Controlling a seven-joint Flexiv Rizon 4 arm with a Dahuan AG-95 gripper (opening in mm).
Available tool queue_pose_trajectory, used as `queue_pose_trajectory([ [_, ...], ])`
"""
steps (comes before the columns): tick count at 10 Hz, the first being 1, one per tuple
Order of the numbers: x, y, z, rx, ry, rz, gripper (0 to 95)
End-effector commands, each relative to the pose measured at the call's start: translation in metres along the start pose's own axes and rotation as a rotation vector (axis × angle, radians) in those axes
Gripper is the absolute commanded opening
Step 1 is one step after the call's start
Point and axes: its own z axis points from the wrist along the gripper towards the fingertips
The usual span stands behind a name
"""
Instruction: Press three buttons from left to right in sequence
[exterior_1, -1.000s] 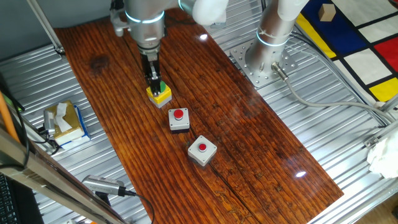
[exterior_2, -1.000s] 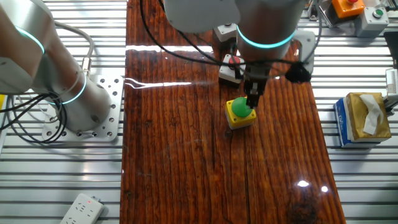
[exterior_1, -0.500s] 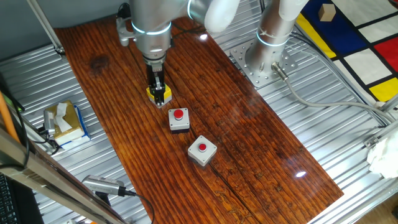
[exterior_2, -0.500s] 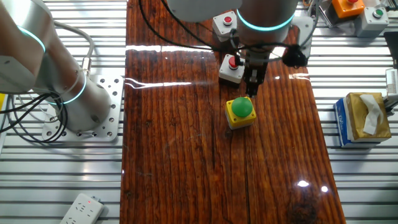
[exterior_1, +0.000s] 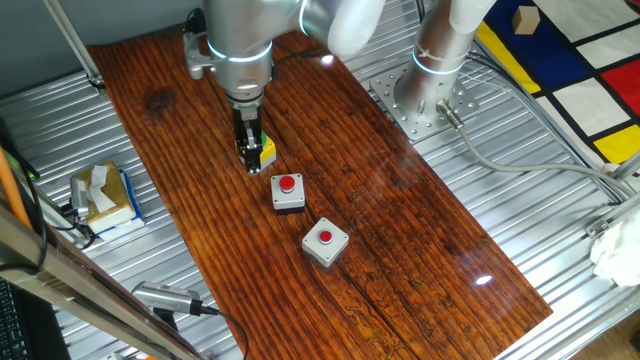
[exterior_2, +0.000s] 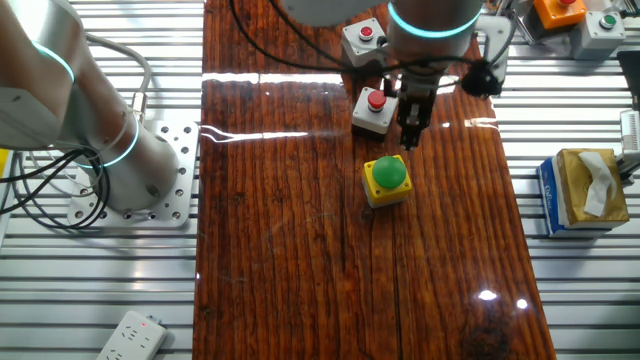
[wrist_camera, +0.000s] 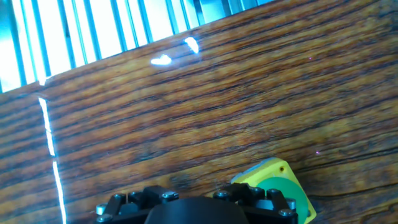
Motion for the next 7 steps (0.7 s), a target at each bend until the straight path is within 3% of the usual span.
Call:
queue_pose_trajectory([
  [1, -0.0001, 0.0009, -0.0009, -0.003, -0.002, 0.007, 76.0],
  [7, -0.0002, 0.0010, -0.0010, 0.037, 0.007, -0.074, 76.0],
])
